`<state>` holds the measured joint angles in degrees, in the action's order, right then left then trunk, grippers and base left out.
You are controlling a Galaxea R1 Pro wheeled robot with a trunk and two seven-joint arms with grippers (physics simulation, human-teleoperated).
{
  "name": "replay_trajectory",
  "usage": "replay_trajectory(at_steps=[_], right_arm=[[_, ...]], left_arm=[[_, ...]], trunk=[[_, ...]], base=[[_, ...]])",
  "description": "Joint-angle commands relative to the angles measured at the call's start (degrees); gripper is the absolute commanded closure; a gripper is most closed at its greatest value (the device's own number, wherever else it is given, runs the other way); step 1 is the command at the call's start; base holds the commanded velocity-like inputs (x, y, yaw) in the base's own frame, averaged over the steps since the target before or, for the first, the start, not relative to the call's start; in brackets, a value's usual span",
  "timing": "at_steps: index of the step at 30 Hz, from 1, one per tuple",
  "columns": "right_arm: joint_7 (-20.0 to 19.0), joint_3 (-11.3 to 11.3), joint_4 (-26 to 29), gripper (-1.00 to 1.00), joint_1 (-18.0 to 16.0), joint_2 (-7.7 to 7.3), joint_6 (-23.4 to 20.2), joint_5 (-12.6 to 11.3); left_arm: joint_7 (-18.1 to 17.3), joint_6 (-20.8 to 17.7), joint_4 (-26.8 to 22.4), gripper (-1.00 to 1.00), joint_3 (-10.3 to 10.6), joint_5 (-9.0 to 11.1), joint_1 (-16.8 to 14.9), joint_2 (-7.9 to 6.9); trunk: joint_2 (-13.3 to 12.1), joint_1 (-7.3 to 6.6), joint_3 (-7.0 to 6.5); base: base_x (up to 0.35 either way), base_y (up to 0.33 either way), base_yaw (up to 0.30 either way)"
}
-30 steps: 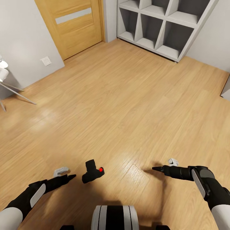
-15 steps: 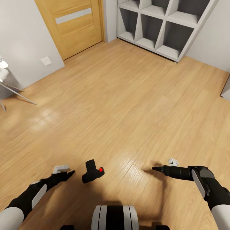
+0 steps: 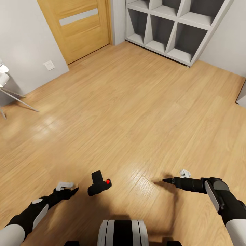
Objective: Attach the digital camera to the camera tripod in the bedroom.
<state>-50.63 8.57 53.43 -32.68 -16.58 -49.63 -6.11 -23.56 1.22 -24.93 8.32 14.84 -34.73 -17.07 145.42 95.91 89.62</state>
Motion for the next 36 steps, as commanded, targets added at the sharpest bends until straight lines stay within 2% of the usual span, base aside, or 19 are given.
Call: replay_trajectory(at_steps=[1, 3, 4, 6, 9, 14, 18, 36], right_arm=[[0.09, 0.04, 0.01, -1.0, -0.03, 0.03, -0.44, -0.39], [0.09, 0.04, 0.01, -1.0, -0.02, 0.04, -0.45, -0.39], [0.09, 0.04, 0.01, -1.0, -0.03, 0.06, -0.46, -0.39], [0.09, 0.04, 0.01, -1.0, -0.02, 0.1, -0.45, -0.35], [0.09, 0.04, 0.01, -1.0, -0.03, 0.16, -0.44, -0.27], [0.09, 0.04, 0.01, -1.0, -0.02, 0.21, -0.4, -0.17], [0.16, 0.04, -0.07, -1.0, -0.01, 0.3, -0.38, -0.12], [0.05, 0.04, 0.06, -1.0, -0.02, 0.32, -0.27, 0.04]], left_arm=[[-0.45, 0.41, 0.26, -1.0, 0.71, -1.01, -0.01, -0.09], [-2.15, 0.85, 0.39, -1.0, 1.8, -3.82, -0.03, -0.18], [-4.86, 1.65, 0.43, -1.0, 2.92, -6.73, -0.01, -0.25], [-9.18, 3.57, 0.57, -1.0, 4.13, -10.36, 0.0, -0.29], [-12.61, 6.89, 0.99, -1.0, 4.88, -12.64, 0.0, -0.37], [-14.82, 13.1, 1.4, -1.0, 5.16, -13.42, -0.02, -0.54], [-15.89, 14.7, 1.03, -1.0, 5.2, -12.81, -0.04, -0.07], [-15.39, 15.96, -0.03, -1.0, 5.42, -13.36, 0.0, 0.53]], trunk=[[0.01, -0.01, 0.03], [0.01, -0.01, 0.03], [0.01, -0.01, 0.03], [0.01, -0.01, 0.03], [0.01, -0.01, 0.03], [0.01, -0.01, 0.03], [0.01, -0.01, 0.03], [0.01, -0.01, 0.03]], base=[[0.0, 0.0, 0.0], [0.0, 0.0, 0.0], [0.0, 0.0, 0.0], [0.0, 0.0, 0.0], [0.0, 0.0, 0.0], [0.0, 0.0, 0.0], [0.0, 0.0, 0.0], [0.0, 0.0, 0.0]])
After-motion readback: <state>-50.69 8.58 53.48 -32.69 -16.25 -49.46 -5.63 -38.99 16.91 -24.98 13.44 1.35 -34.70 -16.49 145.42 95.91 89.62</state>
